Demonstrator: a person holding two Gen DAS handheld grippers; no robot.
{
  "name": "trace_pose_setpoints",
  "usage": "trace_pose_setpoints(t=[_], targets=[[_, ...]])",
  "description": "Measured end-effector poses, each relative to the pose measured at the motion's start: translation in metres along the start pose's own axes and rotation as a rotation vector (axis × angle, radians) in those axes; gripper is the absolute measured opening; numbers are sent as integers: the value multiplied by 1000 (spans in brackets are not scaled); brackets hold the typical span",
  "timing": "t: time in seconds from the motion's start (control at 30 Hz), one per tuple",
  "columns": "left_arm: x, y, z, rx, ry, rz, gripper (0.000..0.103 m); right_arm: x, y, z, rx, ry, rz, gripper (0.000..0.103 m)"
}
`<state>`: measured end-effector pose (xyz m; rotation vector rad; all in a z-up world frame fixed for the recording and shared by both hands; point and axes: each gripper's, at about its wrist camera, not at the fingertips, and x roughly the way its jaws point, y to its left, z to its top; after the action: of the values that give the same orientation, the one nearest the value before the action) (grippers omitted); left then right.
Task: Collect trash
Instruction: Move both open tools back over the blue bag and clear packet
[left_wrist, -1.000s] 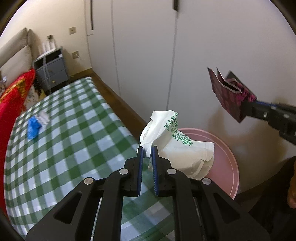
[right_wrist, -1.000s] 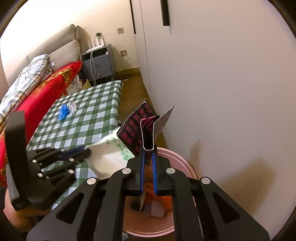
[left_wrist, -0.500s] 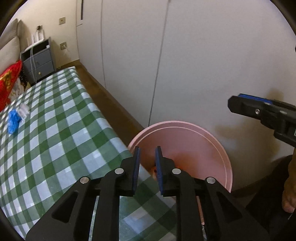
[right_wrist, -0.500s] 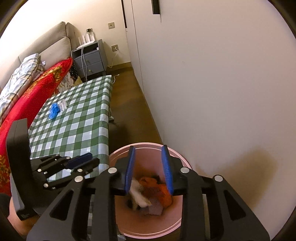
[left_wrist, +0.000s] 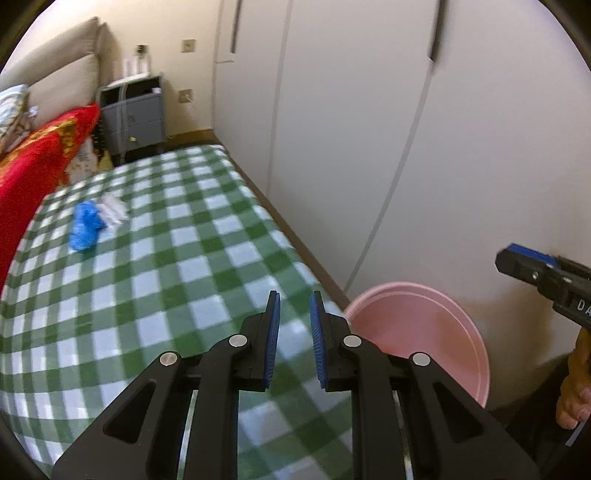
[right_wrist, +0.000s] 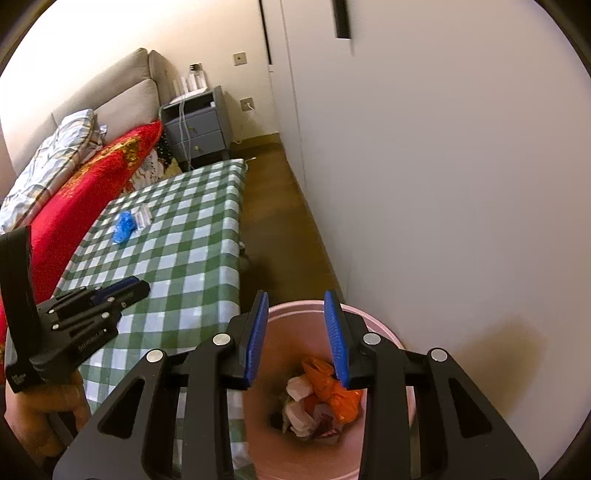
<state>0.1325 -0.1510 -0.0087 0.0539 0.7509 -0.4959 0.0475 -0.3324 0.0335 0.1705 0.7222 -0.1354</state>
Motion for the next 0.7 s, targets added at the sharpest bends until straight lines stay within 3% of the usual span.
trace_pose_setpoints(t=[0.33, 0.7], targets=[[-12, 63, 8, -89, -58, 91, 17, 15, 42, 21, -34, -46, 103, 33], [-18, 142, 8, -171, -68, 203, 17, 62, 133, 56, -110, -25, 245, 33]])
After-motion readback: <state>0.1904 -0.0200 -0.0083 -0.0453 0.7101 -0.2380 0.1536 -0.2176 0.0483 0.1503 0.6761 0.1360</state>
